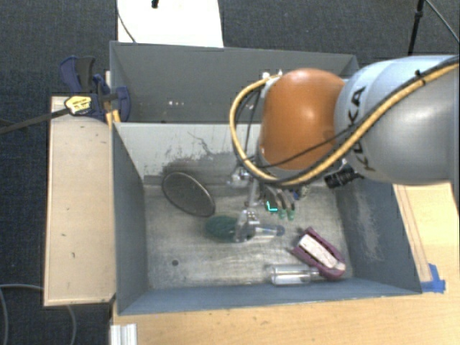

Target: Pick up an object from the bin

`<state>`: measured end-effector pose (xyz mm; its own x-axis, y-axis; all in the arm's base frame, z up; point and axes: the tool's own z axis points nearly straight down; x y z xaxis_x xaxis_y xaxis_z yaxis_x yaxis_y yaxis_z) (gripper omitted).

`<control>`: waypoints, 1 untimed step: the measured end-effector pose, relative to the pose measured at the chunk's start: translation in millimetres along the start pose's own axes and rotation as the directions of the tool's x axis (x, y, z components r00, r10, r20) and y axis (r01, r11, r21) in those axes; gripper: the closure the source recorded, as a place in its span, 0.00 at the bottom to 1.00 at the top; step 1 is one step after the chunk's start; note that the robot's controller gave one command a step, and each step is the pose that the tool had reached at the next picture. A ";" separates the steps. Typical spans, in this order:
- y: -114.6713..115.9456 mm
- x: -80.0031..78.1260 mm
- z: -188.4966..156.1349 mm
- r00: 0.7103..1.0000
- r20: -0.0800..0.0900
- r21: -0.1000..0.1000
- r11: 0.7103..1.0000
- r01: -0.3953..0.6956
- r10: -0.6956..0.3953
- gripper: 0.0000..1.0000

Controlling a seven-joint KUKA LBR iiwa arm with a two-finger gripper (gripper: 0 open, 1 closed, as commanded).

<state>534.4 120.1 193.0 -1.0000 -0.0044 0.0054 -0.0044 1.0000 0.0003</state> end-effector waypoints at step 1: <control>-1.2 -15.6 108.5 0.976 0.002 0.001 0.976 0.218 -0.218 0.00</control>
Offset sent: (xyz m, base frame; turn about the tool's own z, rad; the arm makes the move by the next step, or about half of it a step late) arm 0.0159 -0.0008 -0.1058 -0.2203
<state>549.4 119.0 84.4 -0.9749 -0.2224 0.0037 -0.2224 0.9749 0.0004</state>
